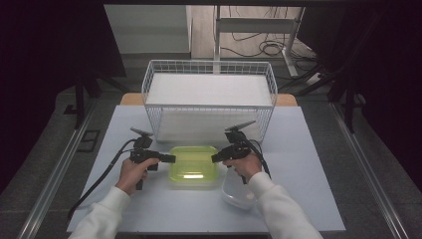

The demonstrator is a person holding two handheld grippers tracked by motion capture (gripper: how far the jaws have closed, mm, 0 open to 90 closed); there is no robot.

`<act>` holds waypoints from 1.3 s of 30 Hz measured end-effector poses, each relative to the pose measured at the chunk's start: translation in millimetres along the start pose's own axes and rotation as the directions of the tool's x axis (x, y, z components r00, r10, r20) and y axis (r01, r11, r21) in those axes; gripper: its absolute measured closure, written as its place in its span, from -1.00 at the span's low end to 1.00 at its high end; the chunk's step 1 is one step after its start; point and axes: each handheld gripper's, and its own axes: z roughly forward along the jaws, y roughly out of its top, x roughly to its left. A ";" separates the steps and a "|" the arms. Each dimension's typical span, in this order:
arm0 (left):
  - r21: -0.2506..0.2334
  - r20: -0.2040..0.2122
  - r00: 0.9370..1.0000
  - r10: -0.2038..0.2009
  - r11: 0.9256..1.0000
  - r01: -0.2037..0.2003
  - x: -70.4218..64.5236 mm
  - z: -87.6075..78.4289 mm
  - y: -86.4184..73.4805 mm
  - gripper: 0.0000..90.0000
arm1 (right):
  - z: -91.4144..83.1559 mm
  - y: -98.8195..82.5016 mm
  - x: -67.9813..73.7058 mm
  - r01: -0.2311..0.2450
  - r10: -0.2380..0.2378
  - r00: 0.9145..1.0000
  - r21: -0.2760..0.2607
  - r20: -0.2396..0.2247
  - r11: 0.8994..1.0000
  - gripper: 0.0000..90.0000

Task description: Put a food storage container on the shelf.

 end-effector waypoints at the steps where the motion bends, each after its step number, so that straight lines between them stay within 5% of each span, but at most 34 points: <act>1: -0.004 0.003 1.000 0.003 1.000 -0.003 -0.9 -1.2 -0.1 0.77 | -3.6 0.0 0.9 0.005 -0.005 1.000 -0.014 -0.010 1.000 0.72; 16: -0.053 0.024 0.999 0.036 0.998 -0.034 -17.5 -14.8 2.9 0.77 | -23.4 -1.6 5.4 0.035 -0.040 0.998 -0.084 -0.054 0.996 0.72; 25: -0.101 0.018 0.995 0.096 0.991 -0.093 -39.9 -28.8 10.2 0.77 | -48.2 -0.9 14.7 0.107 -0.116 0.992 -0.170 -0.046 0.980 0.72; 34: -0.160 -0.002 0.984 0.176 0.972 -0.175 -66.7 -47.1 15.5 0.76 | -73.2 -1.0 28.6 0.210 -0.218 0.976 -0.250 -0.006 0.945 0.72; 38: -0.197 -0.021 0.974 0.225 0.954 -0.224 -82.1 -56.4 17.7 0.76 | -87.5 -0.1 37.2 0.264 -0.268 0.963 -0.291 0.029 0.920 0.72; 39: -0.221 -0.026 0.968 0.250 0.943 -0.249 -88.6 -61.0 17.7 0.76 | -95.2 -0.2 40.8 0.282 -0.286 0.958 -0.312 0.035 0.907 0.72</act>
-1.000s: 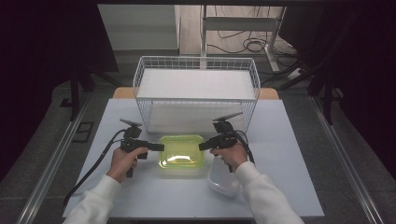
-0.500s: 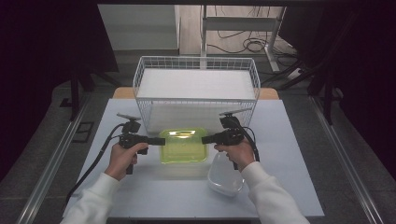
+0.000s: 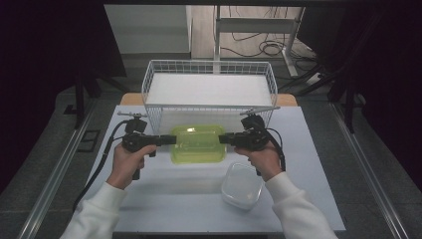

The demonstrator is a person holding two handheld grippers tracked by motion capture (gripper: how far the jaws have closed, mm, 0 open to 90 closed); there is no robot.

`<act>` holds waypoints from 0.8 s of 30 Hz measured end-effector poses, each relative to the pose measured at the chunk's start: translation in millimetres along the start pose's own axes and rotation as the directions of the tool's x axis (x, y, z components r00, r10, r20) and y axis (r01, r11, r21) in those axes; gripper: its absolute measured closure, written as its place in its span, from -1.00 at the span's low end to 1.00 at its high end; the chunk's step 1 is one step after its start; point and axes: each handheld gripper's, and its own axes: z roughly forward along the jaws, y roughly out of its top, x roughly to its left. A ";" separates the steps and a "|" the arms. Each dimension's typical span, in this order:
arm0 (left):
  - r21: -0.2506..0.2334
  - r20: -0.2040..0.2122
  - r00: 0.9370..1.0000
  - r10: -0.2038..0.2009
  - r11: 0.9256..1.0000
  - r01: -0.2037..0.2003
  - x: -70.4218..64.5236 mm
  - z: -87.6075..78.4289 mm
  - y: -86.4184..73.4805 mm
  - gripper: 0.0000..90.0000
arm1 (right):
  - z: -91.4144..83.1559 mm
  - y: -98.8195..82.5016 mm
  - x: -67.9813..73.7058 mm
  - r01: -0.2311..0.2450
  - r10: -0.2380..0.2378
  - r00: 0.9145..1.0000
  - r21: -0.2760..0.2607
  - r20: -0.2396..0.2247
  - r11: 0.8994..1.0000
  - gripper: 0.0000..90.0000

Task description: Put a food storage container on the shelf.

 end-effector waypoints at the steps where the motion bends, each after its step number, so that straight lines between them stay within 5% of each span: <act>1: 0.000 0.000 1.000 0.000 1.000 0.000 0.0 0.0 0.0 0.76 | 0.0 0.0 0.0 0.000 0.000 1.000 0.000 0.000 1.000 0.72; 10: -0.076 0.007 0.998 0.063 0.995 -0.063 -19.2 -13.7 16.8 0.76 | -25.4 15.2 16.2 0.098 -0.096 0.995 -0.070 0.032 0.993 0.70; 18: -0.103 -0.002 0.992 0.123 0.987 -0.123 -32.4 -22.3 43.1 0.77 | -44.7 34.1 20.1 0.134 -0.130 0.991 -0.141 0.037 0.981 0.70; 24: -0.117 -0.004 0.991 0.131 0.984 -0.131 -38.8 -26.0 55.9 0.77 | -53.1 45.2 22.3 0.147 -0.142 0.989 -0.164 0.043 0.976 0.70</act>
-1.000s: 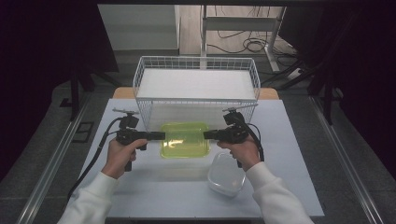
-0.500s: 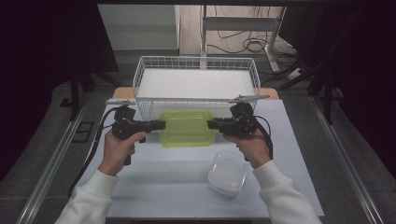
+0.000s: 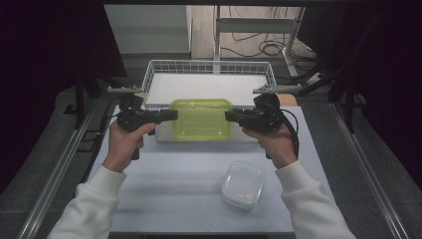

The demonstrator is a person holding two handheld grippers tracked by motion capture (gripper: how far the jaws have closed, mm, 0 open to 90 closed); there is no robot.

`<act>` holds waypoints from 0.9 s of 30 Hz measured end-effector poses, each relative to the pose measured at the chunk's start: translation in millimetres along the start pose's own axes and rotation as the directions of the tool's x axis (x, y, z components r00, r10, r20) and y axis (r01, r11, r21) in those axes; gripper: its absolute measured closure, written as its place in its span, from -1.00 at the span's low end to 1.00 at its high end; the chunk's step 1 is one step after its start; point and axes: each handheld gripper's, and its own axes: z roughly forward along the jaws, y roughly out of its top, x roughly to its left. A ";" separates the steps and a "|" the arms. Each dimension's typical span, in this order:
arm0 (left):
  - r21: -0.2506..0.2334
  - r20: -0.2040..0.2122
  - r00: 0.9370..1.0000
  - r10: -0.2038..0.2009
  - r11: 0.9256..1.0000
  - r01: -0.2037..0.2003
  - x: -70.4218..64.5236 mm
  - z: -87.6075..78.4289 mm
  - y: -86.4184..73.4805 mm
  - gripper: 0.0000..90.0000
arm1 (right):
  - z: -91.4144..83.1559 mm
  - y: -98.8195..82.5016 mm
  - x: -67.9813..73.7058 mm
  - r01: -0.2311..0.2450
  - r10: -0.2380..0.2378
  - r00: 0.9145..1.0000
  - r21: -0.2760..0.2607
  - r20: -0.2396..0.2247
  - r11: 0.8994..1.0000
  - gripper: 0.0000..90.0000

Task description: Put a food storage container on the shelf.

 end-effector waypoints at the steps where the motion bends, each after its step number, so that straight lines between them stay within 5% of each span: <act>1: 0.000 0.000 1.000 0.000 1.000 0.000 0.0 0.0 0.0 0.77 | 0.0 0.0 0.0 0.000 0.000 1.000 0.000 0.000 1.000 0.70; 18: -0.007 0.027 0.999 -0.021 1.000 0.021 8.9 7.4 29.9 0.77 | -2.8 28.7 -14.3 -0.029 0.029 1.000 -0.013 -0.010 0.999 0.71; 27: 0.032 0.036 0.998 -0.049 0.998 0.048 28.7 28.1 60.8 0.77 | 8.3 42.8 -40.9 -0.092 0.092 0.996 -0.022 -0.010 0.995 0.72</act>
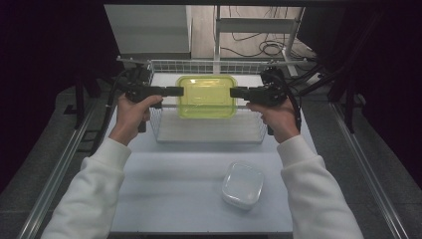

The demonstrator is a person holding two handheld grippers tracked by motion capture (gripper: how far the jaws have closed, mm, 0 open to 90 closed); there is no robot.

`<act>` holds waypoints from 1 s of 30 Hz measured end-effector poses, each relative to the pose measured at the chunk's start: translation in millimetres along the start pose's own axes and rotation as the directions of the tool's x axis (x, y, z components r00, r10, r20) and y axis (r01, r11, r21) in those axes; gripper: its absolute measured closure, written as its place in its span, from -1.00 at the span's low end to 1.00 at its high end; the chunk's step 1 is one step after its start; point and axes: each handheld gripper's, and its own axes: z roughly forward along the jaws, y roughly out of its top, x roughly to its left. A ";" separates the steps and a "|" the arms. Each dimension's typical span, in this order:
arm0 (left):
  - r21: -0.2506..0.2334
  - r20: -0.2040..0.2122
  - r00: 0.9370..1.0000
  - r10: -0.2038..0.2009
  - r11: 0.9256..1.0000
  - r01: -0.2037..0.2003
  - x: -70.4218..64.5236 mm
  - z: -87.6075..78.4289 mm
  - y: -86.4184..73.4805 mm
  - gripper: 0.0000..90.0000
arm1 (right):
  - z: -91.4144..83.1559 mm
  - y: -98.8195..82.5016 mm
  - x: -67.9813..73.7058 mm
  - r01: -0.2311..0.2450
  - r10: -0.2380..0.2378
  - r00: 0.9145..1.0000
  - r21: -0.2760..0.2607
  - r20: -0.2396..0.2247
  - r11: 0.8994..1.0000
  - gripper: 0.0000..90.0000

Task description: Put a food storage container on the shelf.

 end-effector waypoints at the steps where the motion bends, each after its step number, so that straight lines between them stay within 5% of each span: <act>1: 0.004 0.006 1.000 -0.011 1.000 0.011 3.4 2.7 3.5 0.77 | 2.1 2.2 -4.1 -0.011 0.011 1.000 0.000 -0.005 1.000 0.72; 9: 0.053 0.023 0.997 -0.076 0.996 0.075 33.9 27.5 31.5 0.77 | 22.8 22.2 -34.9 -0.071 0.071 0.997 0.021 0.002 0.997 0.73; 22: 0.096 0.014 0.987 -0.160 0.983 0.158 57.4 48.7 41.3 0.77 | 46.5 29.4 -69.9 -0.199 0.200 0.980 0.067 -0.002 0.978 0.74; 30: 0.078 0.000 0.968 -0.251 0.965 0.251 66.5 59.8 46.0 0.76 | 59.2 27.6 -84.3 -0.285 0.284 0.959 0.064 0.017 0.956 0.68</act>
